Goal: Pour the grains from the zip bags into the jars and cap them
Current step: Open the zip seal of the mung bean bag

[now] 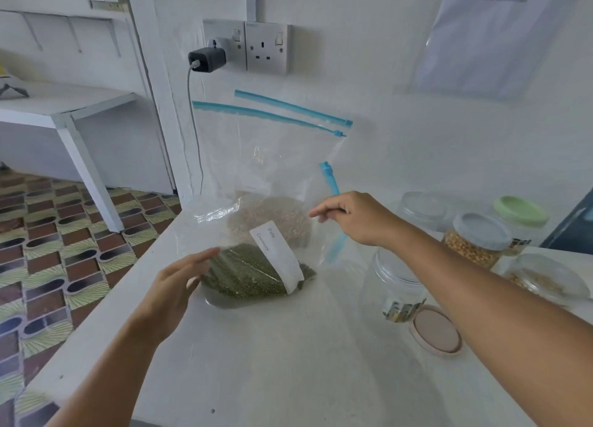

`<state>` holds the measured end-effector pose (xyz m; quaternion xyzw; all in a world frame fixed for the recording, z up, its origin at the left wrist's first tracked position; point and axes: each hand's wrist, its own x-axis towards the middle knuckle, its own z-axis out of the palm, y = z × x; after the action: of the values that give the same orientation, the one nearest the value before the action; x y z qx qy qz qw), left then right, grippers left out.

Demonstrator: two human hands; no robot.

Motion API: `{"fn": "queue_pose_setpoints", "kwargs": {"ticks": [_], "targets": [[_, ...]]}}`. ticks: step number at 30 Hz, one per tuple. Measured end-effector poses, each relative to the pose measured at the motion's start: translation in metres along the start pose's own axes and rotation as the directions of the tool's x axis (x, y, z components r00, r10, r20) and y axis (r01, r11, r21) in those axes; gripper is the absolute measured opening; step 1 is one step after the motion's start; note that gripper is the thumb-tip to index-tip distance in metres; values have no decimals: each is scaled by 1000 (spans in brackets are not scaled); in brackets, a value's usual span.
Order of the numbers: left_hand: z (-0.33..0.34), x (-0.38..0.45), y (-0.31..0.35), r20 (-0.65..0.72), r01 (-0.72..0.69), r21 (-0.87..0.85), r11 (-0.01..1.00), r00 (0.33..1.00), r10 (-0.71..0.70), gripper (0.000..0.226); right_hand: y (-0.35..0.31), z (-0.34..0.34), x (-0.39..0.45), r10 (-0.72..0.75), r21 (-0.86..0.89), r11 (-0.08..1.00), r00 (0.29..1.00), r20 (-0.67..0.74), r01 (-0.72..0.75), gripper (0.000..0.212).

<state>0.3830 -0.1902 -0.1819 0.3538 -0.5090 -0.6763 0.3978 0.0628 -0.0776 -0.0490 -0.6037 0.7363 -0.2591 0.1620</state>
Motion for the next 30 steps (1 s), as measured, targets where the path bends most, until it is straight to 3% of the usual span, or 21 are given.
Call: {"fn": "queue_pose_setpoints", "kwargs": {"ticks": [3, 7, 15, 22, 30], "targets": [[4, -7, -5, 37, 7, 22, 1000, 999, -8, 32, -2, 5, 2, -15, 71, 997, 999, -32, 17, 44], [12, 3, -11, -115, -54, 70, 996, 991, 62, 25, -14, 7, 4, -62, 115, 990, 991, -122, 76, 43], [17, 13, 8, -307, -117, -58, 991, 947, 94, 26, -26, -8, 8, -69, 210, 969, 957, -283, 132, 45], [23, 17, 42, -364, -177, -88, 980, 922, 133, 25, -43, -26, 11, -87, 239, 953, 924, -373, 186, 46], [45, 10, 58, -320, -183, -166, 969, 939, 123, 22, -48, -46, -1, -37, 363, 916, 939, -341, 168, 40]]}}
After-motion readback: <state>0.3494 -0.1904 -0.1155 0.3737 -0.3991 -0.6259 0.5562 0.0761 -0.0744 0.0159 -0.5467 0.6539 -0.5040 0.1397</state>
